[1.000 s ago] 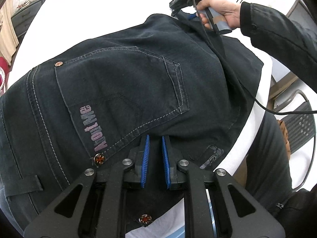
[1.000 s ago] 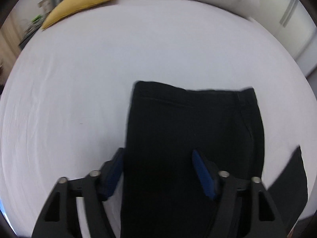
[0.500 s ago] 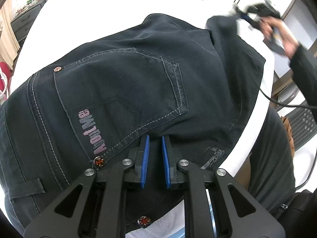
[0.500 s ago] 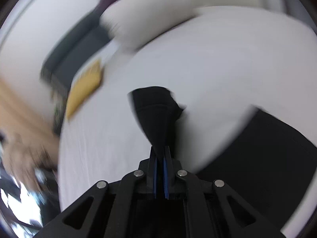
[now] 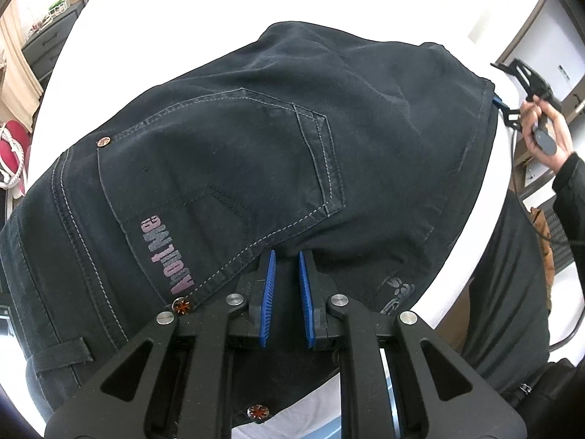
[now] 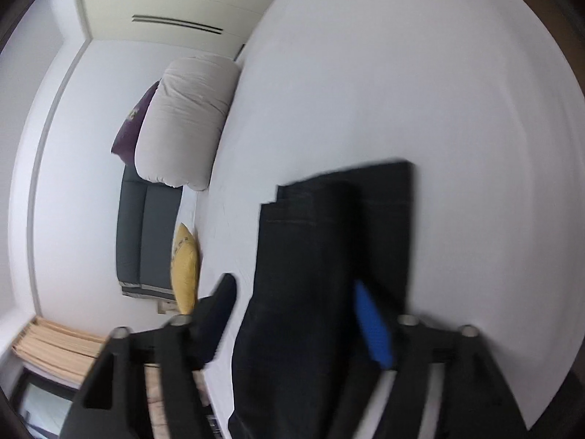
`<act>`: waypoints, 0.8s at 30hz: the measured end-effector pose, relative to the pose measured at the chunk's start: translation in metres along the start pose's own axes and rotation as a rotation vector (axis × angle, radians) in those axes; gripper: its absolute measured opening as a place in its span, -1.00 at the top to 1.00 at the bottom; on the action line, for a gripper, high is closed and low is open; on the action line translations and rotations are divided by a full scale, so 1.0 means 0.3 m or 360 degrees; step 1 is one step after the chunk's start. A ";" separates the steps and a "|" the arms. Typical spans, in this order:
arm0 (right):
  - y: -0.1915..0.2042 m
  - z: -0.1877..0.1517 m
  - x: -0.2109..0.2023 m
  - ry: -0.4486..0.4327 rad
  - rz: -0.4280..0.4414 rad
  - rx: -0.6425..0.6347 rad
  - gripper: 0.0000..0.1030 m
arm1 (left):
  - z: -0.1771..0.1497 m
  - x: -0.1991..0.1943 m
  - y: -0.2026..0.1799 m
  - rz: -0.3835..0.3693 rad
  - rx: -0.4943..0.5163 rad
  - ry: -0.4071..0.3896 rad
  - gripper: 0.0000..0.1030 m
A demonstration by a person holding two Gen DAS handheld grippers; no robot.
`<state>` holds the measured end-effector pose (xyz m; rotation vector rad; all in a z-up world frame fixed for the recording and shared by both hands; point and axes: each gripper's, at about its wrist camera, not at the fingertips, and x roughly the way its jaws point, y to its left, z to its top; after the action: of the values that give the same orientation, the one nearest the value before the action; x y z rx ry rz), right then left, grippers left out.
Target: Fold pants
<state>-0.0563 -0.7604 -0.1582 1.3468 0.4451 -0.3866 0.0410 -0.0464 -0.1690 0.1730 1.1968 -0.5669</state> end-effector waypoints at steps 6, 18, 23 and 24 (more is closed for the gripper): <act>0.066 0.075 0.201 0.0075 -0.0165 -0.0005 0.91 | -0.012 -0.003 -0.010 0.0022 -0.0022 0.0000 0.74; -0.038 -0.070 -0.013 -0.0078 -0.0205 0.0035 0.93 | -0.027 -0.027 0.024 -0.0012 -0.0054 -0.0014 0.74; -0.073 -0.115 -0.109 -0.0114 -0.0220 0.0041 0.93 | -0.044 -0.044 0.058 -0.0028 -0.0081 -0.0036 0.74; -0.081 -0.121 -0.121 -0.0124 -0.0226 0.0042 0.93 | -0.047 -0.047 0.066 -0.0035 -0.0088 -0.0040 0.74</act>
<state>-0.1027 -0.7286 -0.1657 1.3251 0.4737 -0.5621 0.0359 -0.0191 -0.1647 0.1056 1.1896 -0.5528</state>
